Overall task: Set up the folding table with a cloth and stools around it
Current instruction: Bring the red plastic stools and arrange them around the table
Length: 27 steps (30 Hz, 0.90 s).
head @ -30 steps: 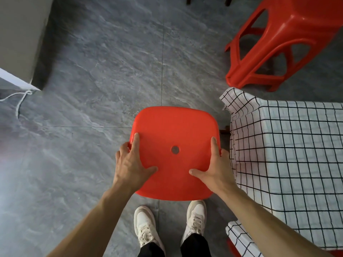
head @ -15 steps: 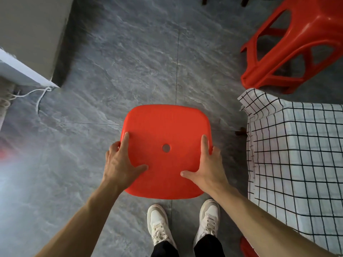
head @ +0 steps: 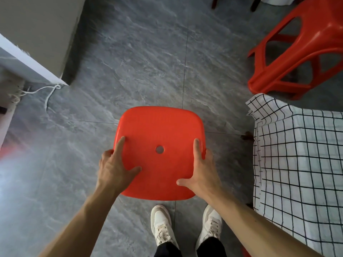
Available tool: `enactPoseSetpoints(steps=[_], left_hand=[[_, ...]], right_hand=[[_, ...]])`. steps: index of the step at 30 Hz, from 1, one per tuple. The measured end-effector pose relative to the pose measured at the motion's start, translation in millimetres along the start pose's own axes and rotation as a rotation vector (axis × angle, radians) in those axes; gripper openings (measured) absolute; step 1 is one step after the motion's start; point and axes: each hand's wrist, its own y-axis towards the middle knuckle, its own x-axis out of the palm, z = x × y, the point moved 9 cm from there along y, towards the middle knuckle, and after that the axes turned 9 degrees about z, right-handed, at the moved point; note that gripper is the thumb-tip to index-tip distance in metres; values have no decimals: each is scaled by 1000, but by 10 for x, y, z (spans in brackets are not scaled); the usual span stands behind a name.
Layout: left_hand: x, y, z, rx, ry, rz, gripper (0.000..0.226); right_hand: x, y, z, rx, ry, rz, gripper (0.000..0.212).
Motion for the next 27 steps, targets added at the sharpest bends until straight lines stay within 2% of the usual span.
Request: enactPoseSetpoints(steps=[5, 11, 19, 23, 27], left_hand=[[3, -52, -28, -40, 28, -7, 117], [-13, -155, -180, -79, -8, 24, 116], [-121, 12, -148, 6, 13, 6, 107], [-107, -16, -148, -16, 18, 7, 105], [-140, -94, -51, -21, 73, 25, 94]], right_hand=[[26, 11, -51, 3, 21, 13, 147], [111, 30, -151, -43, -4, 4, 150], [124, -79, -152, -36, 54, 45, 142], [109, -85, -151, -55, 67, 45, 141], [49, -94, -178, -60, 66, 38, 132]])
